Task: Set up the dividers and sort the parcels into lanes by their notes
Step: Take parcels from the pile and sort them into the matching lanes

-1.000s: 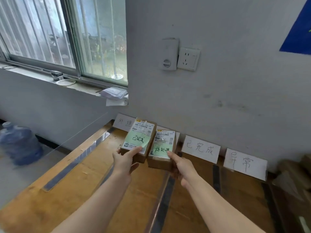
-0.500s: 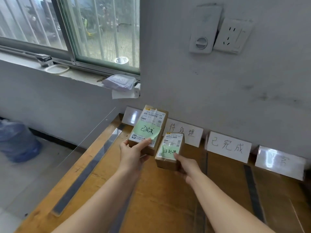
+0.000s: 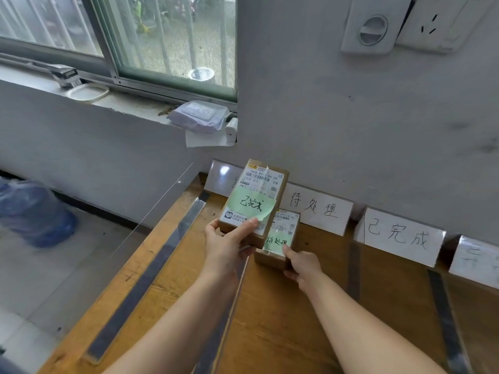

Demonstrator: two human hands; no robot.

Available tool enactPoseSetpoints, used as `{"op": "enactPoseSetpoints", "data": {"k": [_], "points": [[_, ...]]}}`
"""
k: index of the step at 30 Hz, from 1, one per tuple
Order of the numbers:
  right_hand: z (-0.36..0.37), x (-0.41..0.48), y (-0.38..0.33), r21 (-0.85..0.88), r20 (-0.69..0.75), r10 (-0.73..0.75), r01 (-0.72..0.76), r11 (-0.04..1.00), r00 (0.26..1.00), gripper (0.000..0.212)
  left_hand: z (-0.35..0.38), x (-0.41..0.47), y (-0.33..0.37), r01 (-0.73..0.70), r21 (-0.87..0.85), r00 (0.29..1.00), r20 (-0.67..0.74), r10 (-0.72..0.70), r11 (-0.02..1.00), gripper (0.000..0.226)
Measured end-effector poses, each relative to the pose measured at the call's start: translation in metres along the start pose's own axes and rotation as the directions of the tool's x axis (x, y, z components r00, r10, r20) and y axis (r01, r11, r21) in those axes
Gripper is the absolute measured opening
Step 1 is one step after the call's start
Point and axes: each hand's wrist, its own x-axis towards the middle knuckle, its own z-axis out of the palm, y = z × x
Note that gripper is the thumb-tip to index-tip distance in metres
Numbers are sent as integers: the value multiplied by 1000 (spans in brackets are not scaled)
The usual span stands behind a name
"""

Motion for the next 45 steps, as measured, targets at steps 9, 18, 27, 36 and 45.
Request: {"op": "enactPoseSetpoints", "data": {"k": [9,18,27,36,45], "points": [[-2,-16,-9,-265,-156,-297,250,931,942,46,7,3,-4,31,-1,999,13,-31,1000,78],[-35,-84,-43,296,72,-473,434,851,878,62,66,-9,-27,83,6,995,55,-83,997,56],[-132,-101,-38,242,-25,-484,475,846,875,36,129,-50,-67,83,168,975,191,-115,982,51],[-227,-74,-2,273,-224,-356,409,871,907,37,171,-63,-133,-226,829,964,266,-5,512,62],[-249,-23,42,156,-99,-127,141,978,987,45,168,-57,-163,-250,966,968,250,20,57,67]]}}
